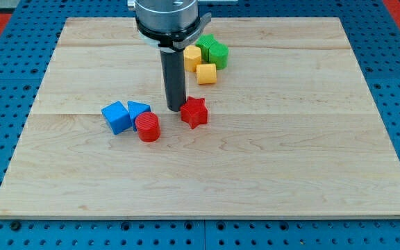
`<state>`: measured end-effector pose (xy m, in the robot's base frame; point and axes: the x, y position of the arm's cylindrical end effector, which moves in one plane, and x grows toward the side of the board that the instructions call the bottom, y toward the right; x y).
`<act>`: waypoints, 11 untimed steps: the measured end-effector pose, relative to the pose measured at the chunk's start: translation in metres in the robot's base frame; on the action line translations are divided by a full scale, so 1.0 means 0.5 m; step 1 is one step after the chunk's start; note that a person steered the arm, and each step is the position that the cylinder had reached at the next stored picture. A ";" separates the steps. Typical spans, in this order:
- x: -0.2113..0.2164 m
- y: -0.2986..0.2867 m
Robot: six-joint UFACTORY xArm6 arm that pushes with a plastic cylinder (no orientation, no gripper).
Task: Locate the red circle horizontally at the left side of the red star
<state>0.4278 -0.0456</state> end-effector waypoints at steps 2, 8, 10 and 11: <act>0.027 -0.066; 0.192 -0.038; 0.122 -0.012; 0.075 -0.042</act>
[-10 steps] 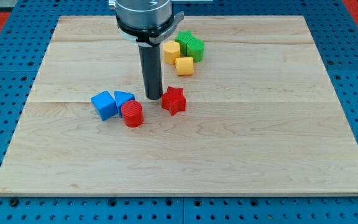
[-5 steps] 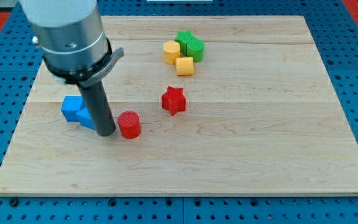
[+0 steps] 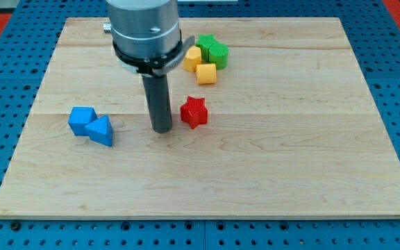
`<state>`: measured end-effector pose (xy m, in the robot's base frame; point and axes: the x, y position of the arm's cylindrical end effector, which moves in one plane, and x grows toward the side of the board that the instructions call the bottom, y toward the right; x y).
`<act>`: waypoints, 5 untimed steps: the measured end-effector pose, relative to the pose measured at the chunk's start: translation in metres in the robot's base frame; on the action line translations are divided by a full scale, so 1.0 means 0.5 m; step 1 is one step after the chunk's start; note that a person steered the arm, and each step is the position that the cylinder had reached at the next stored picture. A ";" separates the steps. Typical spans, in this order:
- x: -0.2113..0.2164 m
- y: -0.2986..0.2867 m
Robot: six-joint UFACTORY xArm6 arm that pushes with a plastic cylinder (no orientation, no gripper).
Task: Locate the red circle horizontally at the left side of the red star
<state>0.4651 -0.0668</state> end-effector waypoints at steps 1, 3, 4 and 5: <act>0.003 0.009; -0.035 -0.118; -0.116 -0.160; -0.143 -0.062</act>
